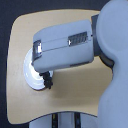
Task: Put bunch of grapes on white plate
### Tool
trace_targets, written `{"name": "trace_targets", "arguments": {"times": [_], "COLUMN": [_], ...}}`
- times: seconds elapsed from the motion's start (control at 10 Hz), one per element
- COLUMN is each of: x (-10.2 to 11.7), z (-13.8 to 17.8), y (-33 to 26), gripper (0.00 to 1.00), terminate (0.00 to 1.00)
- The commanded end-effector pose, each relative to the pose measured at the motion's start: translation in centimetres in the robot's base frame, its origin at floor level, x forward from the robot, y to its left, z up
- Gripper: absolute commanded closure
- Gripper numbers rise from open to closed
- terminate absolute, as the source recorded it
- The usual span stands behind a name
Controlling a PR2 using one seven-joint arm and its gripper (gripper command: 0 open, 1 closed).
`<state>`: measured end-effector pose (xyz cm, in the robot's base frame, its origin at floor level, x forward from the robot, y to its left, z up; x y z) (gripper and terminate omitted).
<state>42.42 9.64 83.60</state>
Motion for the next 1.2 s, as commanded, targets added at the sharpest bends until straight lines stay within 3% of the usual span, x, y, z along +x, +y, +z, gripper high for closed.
{"name": "trace_targets", "arguments": {"times": [0.0,0.5,1.1], "x": [1.7,5.7,6.4], "z": [-4.1,-9.0,-11.7], "y": [7.4,8.6,6.1], "gripper": [1.0,1.0,1.0], "terminate": [0.0,0.0,0.0]}}
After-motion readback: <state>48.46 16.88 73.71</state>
